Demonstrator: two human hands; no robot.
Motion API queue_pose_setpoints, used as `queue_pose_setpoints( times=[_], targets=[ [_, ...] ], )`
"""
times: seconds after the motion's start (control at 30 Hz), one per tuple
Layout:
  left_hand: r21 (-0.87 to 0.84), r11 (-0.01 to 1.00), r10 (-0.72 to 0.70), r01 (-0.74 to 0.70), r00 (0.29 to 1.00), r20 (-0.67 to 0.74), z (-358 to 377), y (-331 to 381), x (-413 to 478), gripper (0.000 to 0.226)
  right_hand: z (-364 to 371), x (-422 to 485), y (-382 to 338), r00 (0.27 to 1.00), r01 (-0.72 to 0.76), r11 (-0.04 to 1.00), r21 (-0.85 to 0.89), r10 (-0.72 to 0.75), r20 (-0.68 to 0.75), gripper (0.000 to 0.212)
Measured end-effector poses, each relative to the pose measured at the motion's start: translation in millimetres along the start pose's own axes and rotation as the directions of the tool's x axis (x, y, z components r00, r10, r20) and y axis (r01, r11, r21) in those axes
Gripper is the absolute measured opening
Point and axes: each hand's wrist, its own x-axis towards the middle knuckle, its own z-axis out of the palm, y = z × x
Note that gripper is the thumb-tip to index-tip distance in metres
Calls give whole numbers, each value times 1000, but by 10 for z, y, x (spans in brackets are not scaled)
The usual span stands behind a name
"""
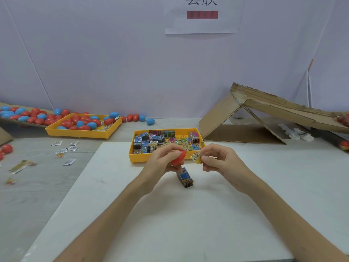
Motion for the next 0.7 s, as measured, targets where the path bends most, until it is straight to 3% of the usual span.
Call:
queue_pose_setpoints(
  times=[0.1,0.23,0.37,0.53,0.7],
  targets=[
    [-73,996,-58,59,998,17,7,35,8,34,2,-3,-4,999,29,1000,4,-29,14,27],
    [-94,988,-114,120,991,72,-9,37,15,24,1,-1,-5,998,54,998,-21,-53,28,38],
    [4,991,-135,135,984,114,-7,16,6,37,-4,-12,-15,995,92,996,-21,-91,30,40],
    [124,988,-113,93,980,166,43,10,-47,29,-14,-22,-34,991,130,991,-20,-130,33,38],
    [168,984,-80,65,993,85,84,-17,-53,7,35,-33,-31,988,155,982,-111,-152,38,39]
  ],
)
